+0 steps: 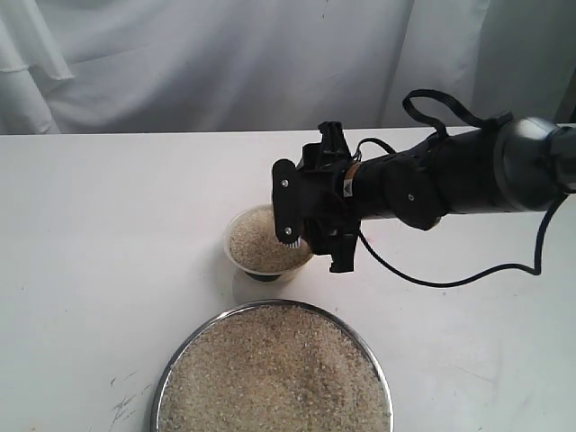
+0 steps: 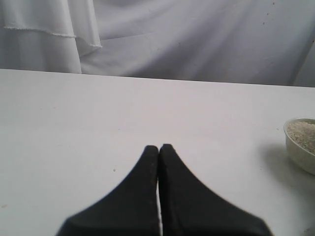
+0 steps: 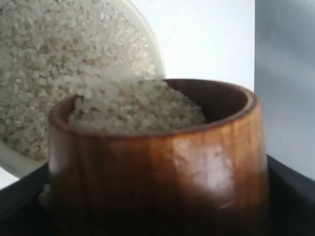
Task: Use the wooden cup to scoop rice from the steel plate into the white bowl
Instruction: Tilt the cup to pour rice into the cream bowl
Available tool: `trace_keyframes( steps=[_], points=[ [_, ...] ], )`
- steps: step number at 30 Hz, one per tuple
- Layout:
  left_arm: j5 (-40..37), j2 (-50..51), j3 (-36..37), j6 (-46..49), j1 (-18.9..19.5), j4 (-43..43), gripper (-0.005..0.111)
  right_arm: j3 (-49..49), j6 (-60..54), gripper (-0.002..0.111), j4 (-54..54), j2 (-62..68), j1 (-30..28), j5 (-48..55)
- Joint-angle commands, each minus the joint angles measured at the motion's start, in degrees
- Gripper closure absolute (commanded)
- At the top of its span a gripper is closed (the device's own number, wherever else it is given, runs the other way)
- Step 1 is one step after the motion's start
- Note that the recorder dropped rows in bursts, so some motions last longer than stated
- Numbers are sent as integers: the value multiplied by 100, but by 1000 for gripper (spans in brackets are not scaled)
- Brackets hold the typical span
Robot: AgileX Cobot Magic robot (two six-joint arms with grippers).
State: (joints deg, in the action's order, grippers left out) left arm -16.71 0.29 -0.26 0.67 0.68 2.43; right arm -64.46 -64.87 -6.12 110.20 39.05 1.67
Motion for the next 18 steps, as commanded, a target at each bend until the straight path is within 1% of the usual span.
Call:
trace_keyframes(
  steps=[1,8,12,18],
  points=[
    [36,-29,26,-18,-9,4,107,-74,-439,108,-58,55,-33,-198],
    [36,-29,26,-18,-9,4,107,-95,-875,108,-58,55,-33,-479],
    [36,-29,26,-18,-9,4,107,-217,-974,108,-58,67,-33,-489],
    [36,-29,26,-18,-9,4,107,-476,-1428,108,-73,282,-33,-423]
  ],
)
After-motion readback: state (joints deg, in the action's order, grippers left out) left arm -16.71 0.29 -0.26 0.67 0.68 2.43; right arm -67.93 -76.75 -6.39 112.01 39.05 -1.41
